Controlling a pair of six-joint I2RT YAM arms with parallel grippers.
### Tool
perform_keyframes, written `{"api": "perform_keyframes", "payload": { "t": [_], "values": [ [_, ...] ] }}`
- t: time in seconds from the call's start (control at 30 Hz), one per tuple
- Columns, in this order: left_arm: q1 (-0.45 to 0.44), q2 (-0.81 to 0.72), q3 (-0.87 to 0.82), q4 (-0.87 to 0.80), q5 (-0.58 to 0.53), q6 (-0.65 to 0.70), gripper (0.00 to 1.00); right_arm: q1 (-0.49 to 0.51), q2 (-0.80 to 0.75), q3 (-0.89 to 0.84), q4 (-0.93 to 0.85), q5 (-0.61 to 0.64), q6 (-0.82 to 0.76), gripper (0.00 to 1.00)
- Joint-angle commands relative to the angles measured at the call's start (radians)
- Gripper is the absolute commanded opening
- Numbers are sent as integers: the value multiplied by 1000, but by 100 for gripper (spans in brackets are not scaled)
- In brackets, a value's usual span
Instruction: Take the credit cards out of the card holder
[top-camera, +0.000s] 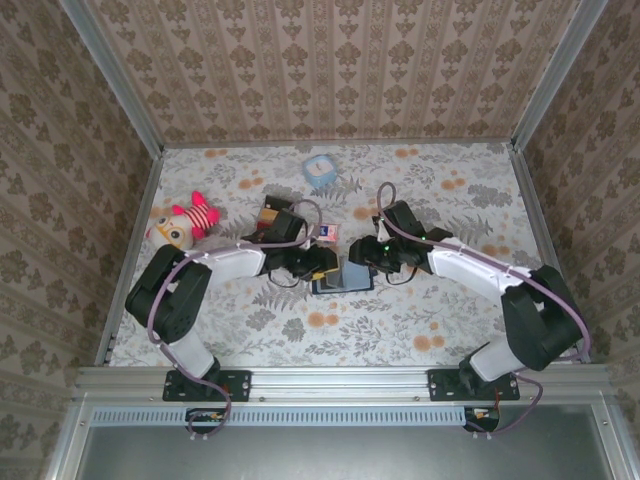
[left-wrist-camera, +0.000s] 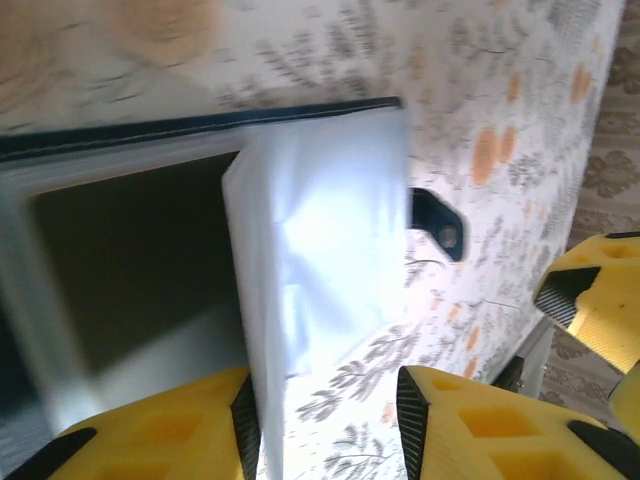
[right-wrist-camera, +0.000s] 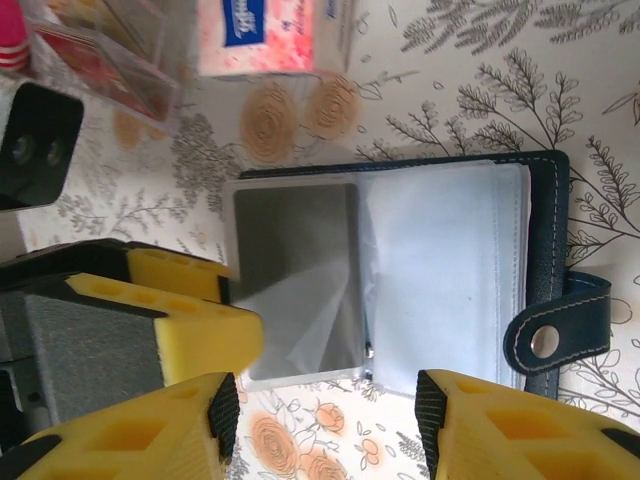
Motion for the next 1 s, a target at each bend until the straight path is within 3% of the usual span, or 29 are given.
{"api": "perform_keyframes", "payload": {
  "t": [0.0, 0.3, 0.63, 0.97],
  "values": [
    [-34, -14, 64, -20, -7, 33, 46, -13, -92, -31, -28, 31, 21, 55],
    [-70, 80, 158, -45, -26, 33, 48, -95, -243, -119, -36, 89, 44, 60],
    [-60, 105, 178, -34, -22, 21, 49, -92, -216, -90, -71, 50, 6, 51],
    [-41, 61, 83, -60, -169, -77, 38, 12, -6, 45, -137, 94, -65, 31]
  ]
}}
